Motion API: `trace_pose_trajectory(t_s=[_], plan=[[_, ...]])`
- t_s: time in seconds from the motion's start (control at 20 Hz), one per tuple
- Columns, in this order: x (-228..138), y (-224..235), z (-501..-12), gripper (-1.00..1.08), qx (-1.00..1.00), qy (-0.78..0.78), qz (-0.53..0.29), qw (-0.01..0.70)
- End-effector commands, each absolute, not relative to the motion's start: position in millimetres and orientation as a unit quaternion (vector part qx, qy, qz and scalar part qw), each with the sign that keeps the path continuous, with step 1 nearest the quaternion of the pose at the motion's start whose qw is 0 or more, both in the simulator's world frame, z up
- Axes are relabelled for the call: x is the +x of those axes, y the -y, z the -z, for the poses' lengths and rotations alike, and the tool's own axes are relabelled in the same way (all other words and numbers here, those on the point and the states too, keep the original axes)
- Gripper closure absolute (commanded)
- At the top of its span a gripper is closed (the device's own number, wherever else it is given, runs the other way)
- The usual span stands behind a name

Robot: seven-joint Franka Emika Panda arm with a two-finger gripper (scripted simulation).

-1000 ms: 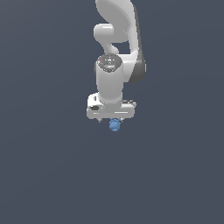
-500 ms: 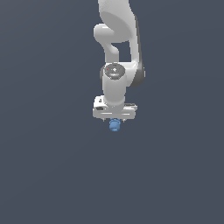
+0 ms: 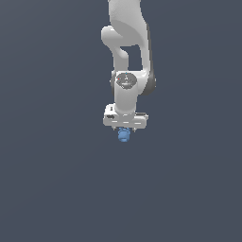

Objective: Pick up the object and move it to a goal position.

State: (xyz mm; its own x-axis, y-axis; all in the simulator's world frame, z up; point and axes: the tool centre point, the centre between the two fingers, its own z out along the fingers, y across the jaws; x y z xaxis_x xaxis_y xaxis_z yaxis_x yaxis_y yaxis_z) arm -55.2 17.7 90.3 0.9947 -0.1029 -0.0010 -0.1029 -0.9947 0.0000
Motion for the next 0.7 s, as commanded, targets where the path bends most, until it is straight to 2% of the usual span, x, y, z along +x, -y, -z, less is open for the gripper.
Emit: trace_pose_trajectory(t_s=[0.0,0.65], plan=[[-55,-18,-90,-0.92,-0.999,-0.052,0.0,0.0],[-57,-18,-46,-0.92,-0.999,-0.053,0.0,0.0]])
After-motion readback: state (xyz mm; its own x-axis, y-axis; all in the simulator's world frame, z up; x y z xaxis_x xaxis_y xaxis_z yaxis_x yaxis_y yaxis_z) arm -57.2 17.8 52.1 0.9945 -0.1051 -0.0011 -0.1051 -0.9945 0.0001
